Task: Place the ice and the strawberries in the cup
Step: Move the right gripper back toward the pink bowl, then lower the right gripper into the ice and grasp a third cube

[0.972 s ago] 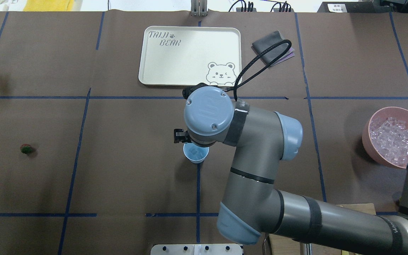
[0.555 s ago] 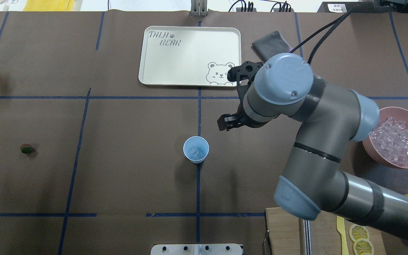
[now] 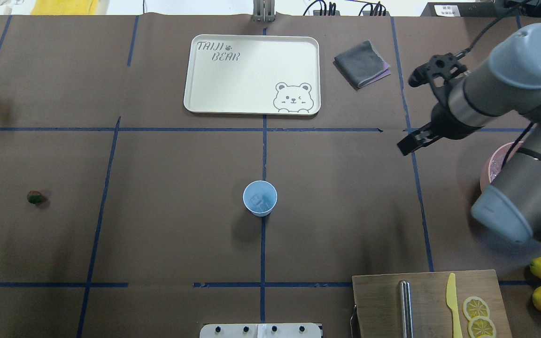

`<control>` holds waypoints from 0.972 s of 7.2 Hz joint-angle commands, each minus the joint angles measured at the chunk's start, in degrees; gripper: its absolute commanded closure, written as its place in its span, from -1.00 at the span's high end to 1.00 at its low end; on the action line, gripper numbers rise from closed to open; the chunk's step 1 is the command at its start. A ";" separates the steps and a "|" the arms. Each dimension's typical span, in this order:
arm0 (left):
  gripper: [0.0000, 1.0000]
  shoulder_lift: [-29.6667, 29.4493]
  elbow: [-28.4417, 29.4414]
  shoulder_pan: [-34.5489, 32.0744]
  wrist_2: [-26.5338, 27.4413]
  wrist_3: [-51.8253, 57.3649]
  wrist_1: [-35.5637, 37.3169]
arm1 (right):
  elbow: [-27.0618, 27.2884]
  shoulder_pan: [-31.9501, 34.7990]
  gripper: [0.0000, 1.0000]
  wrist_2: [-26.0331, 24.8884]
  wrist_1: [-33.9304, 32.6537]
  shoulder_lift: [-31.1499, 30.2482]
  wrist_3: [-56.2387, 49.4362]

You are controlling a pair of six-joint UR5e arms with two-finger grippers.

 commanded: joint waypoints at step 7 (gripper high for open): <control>1.00 0.09 0.08 0.00 -0.04 0.00 0.00 | -9.61 13.50 0.86 7.16 23.85 -22.75 -19.33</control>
